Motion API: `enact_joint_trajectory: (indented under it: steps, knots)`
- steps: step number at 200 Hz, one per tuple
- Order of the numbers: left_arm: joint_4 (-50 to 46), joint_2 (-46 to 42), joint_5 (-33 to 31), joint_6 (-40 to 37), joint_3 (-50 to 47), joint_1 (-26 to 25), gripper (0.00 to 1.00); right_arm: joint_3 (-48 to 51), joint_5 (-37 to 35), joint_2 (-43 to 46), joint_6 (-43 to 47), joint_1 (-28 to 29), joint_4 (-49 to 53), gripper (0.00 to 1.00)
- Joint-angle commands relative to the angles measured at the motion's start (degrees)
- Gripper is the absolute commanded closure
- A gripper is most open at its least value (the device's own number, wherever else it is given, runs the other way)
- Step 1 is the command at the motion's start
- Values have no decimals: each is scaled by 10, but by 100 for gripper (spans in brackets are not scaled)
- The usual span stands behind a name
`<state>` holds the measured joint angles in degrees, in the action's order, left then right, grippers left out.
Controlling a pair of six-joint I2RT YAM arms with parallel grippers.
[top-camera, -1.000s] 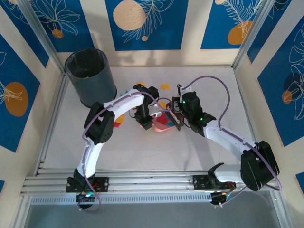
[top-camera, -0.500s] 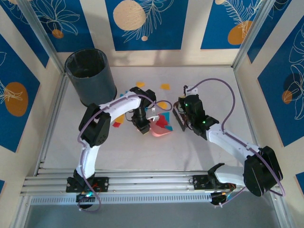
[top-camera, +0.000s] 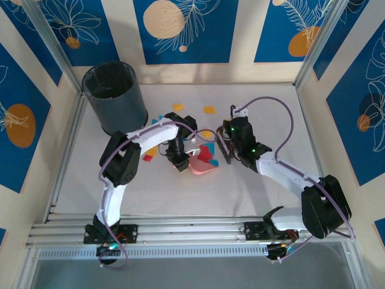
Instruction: Sweep away the paper scraps from the table
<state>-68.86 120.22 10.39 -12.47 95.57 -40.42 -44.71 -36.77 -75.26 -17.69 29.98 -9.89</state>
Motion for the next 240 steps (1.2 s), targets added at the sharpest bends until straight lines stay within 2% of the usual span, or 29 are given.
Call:
enact_joint_trajectory:
  steps: [1,100,152,240]
  knots:
    - [-5,21,-18,19,19,-7,100,-3,41,-21,-7,11,25,100]
    - [8,22,-17,29,39,0,100,0,121,25,-5,18,10,100]
    - [15,0,-24,34,15,13,100,-8,95,40,-19,-7,-5,100]
    - [22,-23,-27,46,-5,46,100,-88,108,-49,28,-83,-58,100]
